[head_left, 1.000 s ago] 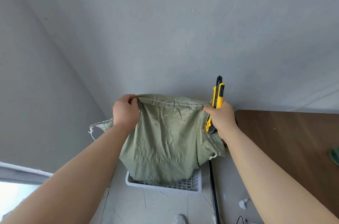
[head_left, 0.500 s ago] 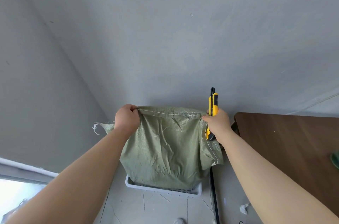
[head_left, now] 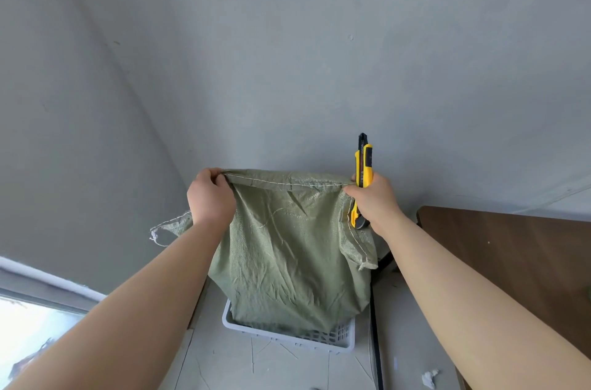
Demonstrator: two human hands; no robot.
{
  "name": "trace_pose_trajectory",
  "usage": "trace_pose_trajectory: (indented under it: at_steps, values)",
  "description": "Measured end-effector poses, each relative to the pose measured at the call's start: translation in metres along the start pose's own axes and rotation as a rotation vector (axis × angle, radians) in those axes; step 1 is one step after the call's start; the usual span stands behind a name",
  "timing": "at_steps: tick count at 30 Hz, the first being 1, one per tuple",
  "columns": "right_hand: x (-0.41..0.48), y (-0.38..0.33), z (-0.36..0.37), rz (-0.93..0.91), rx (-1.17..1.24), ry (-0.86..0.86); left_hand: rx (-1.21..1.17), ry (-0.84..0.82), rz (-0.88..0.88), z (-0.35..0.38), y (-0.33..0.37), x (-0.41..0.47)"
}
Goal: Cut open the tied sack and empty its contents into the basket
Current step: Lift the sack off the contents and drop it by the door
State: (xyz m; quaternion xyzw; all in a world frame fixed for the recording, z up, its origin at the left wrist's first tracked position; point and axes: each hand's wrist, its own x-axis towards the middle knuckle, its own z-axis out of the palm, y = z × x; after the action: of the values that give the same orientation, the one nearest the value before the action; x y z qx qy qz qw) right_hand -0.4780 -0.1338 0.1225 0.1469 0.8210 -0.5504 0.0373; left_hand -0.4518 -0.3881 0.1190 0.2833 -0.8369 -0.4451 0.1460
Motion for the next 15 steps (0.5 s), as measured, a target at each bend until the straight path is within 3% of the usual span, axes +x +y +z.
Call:
trace_pose_trajectory:
  at_steps: [5, 10, 15]
  values:
    - [-0.004, 0.0, 0.006, 0.033, 0.003, -0.022, 0.056, -0.107, 0.012, -0.005, 0.001, 0.007]
    - [0.002, -0.013, 0.0, 0.004, 0.032, 0.0, -0.033, -0.018, 0.048, -0.008, 0.011, 0.009]
    - [0.002, -0.008, -0.001, 0.046, -0.004, -0.011, -0.043, -0.066, 0.057, -0.007, 0.014, 0.009]
